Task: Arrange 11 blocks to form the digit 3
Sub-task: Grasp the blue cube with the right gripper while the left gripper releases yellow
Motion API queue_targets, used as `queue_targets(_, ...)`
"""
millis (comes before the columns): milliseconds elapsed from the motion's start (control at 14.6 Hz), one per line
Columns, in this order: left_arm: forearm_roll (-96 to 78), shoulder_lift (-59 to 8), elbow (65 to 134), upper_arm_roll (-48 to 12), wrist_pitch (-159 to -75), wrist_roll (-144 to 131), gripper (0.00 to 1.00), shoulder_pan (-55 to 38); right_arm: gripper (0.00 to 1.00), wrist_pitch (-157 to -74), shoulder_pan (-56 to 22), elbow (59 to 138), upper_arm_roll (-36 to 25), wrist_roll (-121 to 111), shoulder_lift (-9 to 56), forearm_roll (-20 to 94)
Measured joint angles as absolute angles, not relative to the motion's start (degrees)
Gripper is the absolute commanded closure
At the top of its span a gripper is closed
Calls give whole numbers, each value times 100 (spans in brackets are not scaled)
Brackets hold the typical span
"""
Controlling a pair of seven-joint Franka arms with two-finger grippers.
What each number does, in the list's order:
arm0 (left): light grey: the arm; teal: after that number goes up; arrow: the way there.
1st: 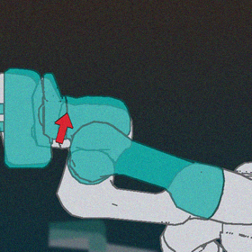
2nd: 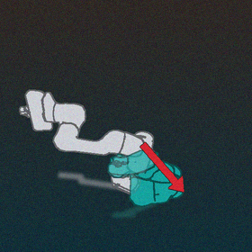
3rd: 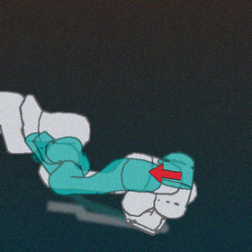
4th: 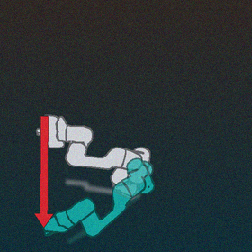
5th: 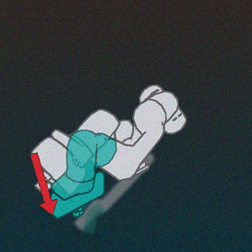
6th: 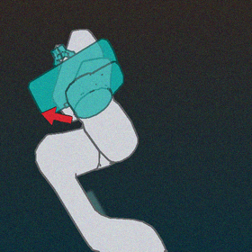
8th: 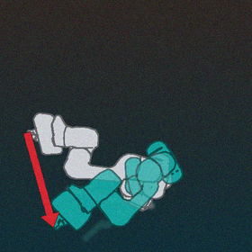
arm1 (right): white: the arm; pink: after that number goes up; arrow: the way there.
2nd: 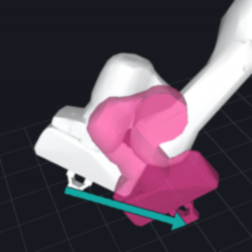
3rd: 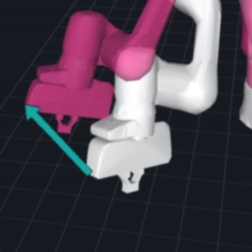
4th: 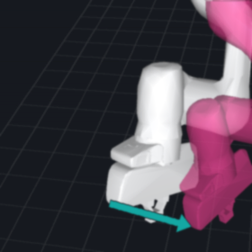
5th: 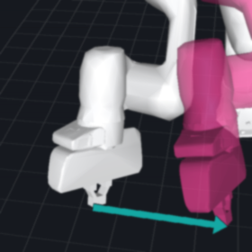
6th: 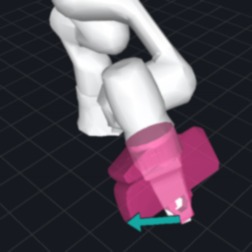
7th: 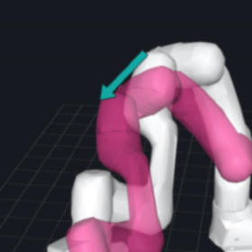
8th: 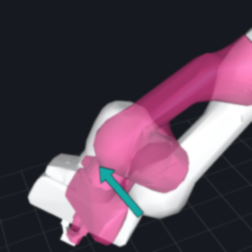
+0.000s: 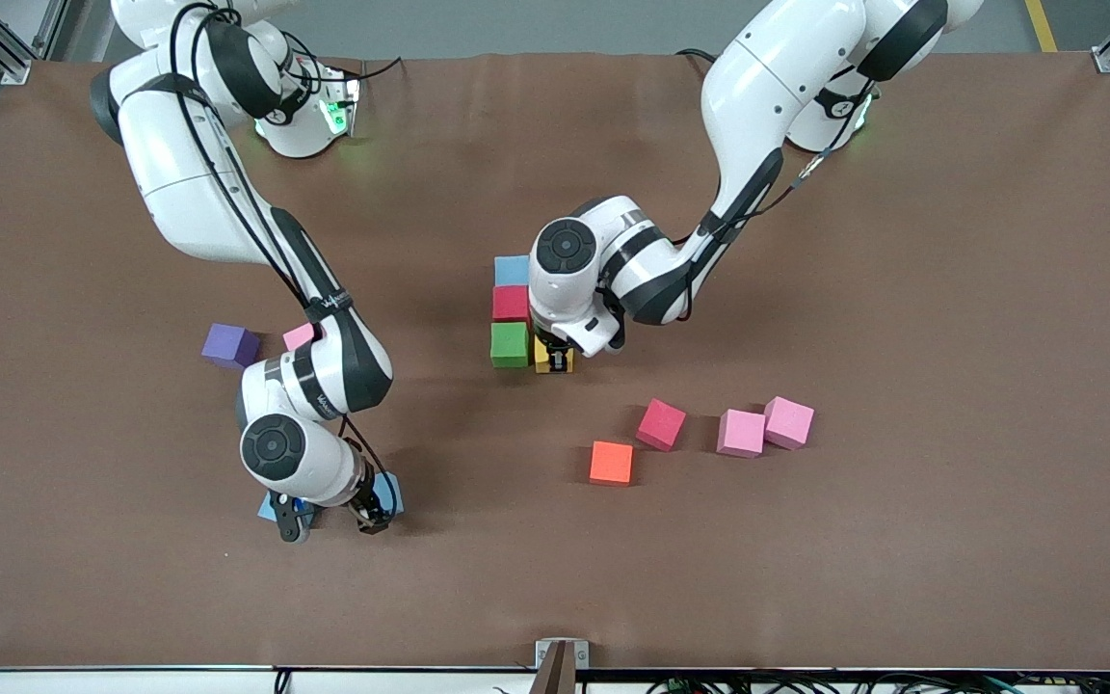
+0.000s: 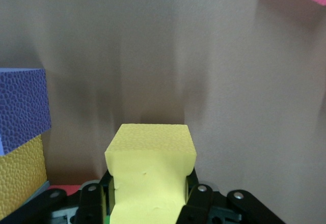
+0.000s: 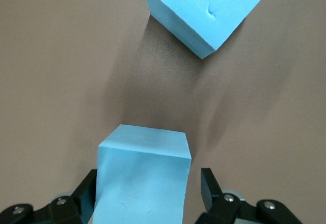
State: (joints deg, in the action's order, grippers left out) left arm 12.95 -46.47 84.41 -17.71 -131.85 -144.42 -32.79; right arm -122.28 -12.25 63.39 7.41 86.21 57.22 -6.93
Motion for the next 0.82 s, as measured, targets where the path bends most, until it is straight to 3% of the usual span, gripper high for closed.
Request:
queue_targets(687,1295,-4752,8420,-1767,-13361,-14607,54,-3378,17,-11957,-1210,6184,724,8619,5723,-693)
queue_targets(755,1295,-4753,8420,-1765,-13363,-14618,32,-3388,17,-11913,-1206,6149,724,8618,5723,-693)
queue_targets(824,1295,-4753,8419,-1763,-13364,-14619,2,-3392,18,-11888,-1205,6125,724,8618,5723,-693)
